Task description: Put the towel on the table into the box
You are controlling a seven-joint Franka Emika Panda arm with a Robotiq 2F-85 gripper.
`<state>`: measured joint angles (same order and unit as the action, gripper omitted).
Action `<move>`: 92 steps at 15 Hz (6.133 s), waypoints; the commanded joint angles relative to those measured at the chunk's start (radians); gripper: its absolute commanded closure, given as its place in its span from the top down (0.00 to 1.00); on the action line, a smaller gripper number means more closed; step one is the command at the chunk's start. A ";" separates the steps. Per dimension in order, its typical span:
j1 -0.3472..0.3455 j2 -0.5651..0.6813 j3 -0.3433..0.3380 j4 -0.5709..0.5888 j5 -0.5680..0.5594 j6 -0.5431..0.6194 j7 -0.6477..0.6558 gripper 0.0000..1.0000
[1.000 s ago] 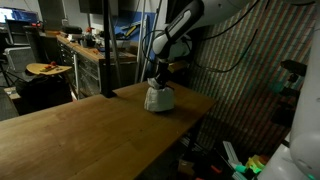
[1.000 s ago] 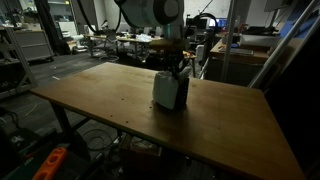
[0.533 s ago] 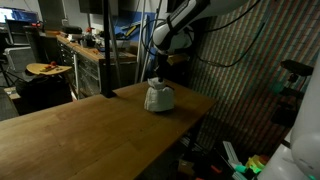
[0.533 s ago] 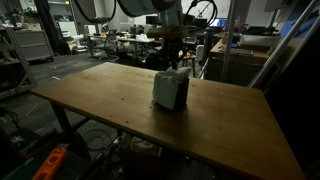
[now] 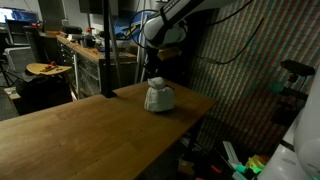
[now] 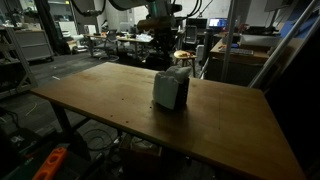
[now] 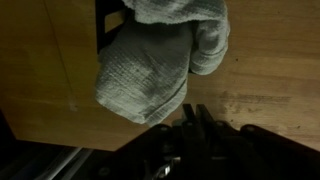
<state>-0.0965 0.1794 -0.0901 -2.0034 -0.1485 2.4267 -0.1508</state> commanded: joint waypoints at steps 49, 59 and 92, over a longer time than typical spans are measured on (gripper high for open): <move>0.098 0.275 -0.110 0.180 -0.613 0.063 0.356 0.05; 0.117 0.156 -0.106 0.081 -0.610 0.026 0.455 0.06; 0.076 0.024 -0.080 -0.187 -0.452 0.088 0.589 0.06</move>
<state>-0.0017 0.2262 -0.1874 -2.1504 -0.6534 2.4779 0.4669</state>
